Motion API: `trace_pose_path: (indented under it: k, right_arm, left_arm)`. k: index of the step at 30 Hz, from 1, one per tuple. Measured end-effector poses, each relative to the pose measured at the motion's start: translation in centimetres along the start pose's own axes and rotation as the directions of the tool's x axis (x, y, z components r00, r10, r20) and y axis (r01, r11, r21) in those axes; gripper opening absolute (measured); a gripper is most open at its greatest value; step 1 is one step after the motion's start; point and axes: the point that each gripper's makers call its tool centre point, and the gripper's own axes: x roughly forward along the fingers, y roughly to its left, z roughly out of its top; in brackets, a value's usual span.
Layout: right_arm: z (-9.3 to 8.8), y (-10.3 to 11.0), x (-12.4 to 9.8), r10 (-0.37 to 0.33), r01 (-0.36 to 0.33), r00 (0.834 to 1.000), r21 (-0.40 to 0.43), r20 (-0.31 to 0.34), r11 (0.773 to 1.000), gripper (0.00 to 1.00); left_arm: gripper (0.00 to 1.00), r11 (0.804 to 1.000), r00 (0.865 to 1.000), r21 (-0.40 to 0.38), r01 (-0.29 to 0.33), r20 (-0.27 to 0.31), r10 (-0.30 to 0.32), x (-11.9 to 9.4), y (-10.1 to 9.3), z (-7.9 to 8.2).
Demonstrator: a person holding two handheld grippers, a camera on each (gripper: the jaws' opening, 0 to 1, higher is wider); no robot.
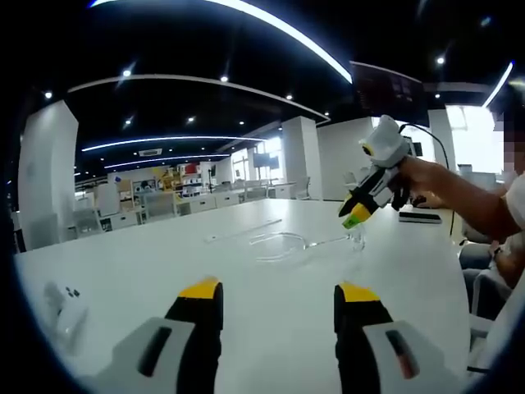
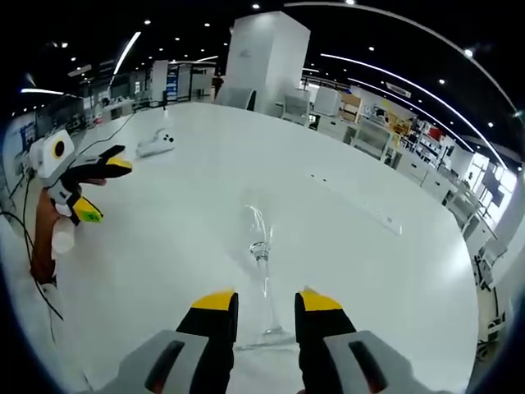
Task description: Stand the stemmed glass upright on the table place it in front of you
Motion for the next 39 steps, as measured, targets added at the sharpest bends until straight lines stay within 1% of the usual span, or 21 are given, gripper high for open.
trace_pose_path:
  k: [7, 15, 21, 26, 33, 37, 39]
  right_arm:
    - [0.1, -0.2, 0.1, 0.001, -0.001, 1.0, -0.013, -0.018, 1.0, 0.31]
    - [0.4, -0.2, 0.4, 0.012, -0.013, 0.999, -0.023, -0.042, 1.0, 0.3]
    - [0.7, -0.1, 1.0, 0.04, -0.042, 0.996, -0.035, -0.075, 0.998, 0.3]
    - [0.9, -0.1, 1.3, 0.046, -0.049, 0.996, -0.037, -0.083, 0.998, 0.3]
    - [0.5, 0.1, 1.6, 0.063, -0.067, 0.991, -0.034, -0.117, 0.997, 0.29]
    - [0.4, 0.2, 1.7, 0.065, -0.07, 0.99, -0.034, -0.123, 0.997, 0.28]
    - [0.4, 0.5, 1.8, 0.077, -0.083, 0.987, -0.035, -0.141, 0.996, 0.27]
  left_arm:
    - [0.54, 1.0, 1.0, -0.001, 0.002, 0.0, -0.002, 0.0, 0.0, 0.0]
    - [0.54, 1.0, 1.0, -0.002, 0.007, -0.014, -0.007, 0.1, 0.0, -0.3]
    - [0.54, 1.0, 0.999, -0.004, 0.011, -0.03, -0.011, 0.3, 0.0, -0.5]
    - [0.54, 1.0, 0.999, -0.004, 0.012, -0.036, -0.013, 0.3, 0.0, -0.6]
    - [0.54, 1.0, 0.999, -0.002, 0.02, -0.05, -0.02, 0.4, -0.1, -0.8]
    - [0.54, 1.0, 0.998, -0.001, 0.021, -0.052, -0.021, 0.5, -0.1, -0.9]
    - [0.54, 1.0, 0.999, 0.001, 0.021, -0.05, -0.021, 0.4, -0.1, -0.8]
